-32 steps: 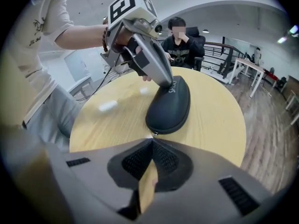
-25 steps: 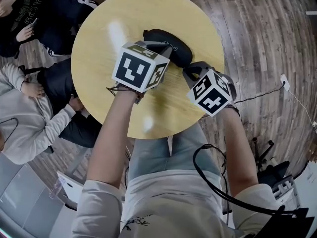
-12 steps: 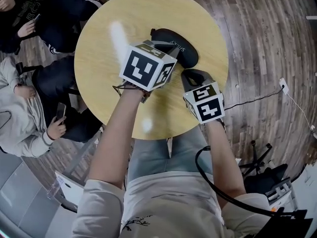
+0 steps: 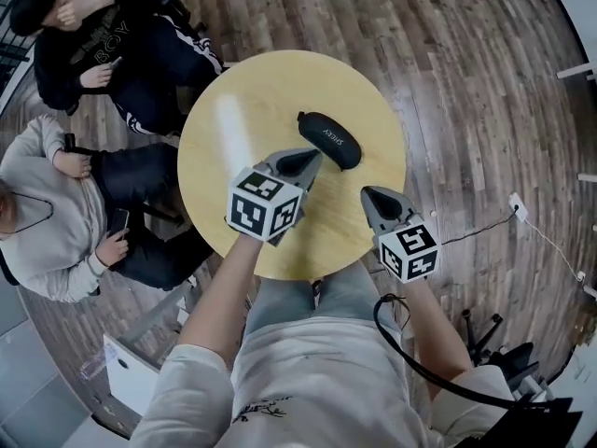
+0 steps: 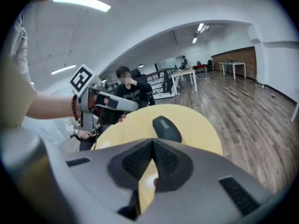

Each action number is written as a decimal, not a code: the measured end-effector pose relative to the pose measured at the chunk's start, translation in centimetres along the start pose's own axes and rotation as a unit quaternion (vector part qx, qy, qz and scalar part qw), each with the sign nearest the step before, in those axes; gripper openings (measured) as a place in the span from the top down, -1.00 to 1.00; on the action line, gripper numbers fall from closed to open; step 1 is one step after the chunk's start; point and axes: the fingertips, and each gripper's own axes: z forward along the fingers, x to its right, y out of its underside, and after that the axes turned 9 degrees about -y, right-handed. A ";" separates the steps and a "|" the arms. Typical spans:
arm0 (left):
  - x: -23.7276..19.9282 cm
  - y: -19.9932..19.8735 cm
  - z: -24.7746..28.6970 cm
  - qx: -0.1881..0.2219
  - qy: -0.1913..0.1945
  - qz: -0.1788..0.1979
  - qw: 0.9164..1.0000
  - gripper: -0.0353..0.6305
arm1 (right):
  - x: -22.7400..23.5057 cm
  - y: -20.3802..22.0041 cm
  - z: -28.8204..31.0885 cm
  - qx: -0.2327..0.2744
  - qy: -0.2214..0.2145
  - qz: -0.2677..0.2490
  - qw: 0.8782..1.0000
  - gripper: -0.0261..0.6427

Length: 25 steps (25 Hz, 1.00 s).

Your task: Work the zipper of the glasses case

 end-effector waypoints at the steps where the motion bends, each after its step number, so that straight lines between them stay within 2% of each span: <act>1: 0.2 -0.4 -2.3 0.020 -0.022 0.013 0.999 0.88 | -1.0 -1.4 -0.8 0.009 -0.009 -0.006 1.000 0.92; 3: 0.6 -1.0 -7.1 0.057 -0.066 0.022 0.996 0.88 | -2.9 -4.4 -1.9 0.031 -0.023 -0.010 0.999 0.92; 9: 1.2 -1.3 -18.6 0.132 -0.165 -0.030 0.977 0.88 | -9.1 -11.4 -3.2 0.109 -0.063 0.009 0.992 0.92; 12: 1.1 -2.1 -21.5 0.172 -0.199 -0.045 0.964 0.88 | -12.0 -13.5 -3.1 0.126 -0.080 -0.022 0.989 0.92; 14: 1.0 -2.6 -22.2 0.188 -0.204 -0.049 0.959 0.88 | -12.9 -14.0 -2.8 0.131 -0.076 -0.023 0.988 0.92; 20: 1.7 -2.6 -21.6 0.184 -0.188 -0.047 0.964 0.88 | -14.8 -13.4 -2.8 0.137 -0.061 -0.017 0.988 0.92; 25: 2.8 -2.9 -21.3 0.173 -0.180 -0.019 0.968 0.88 | -15.5 -13.3 -3.1 0.135 -0.067 -0.018 0.988 0.92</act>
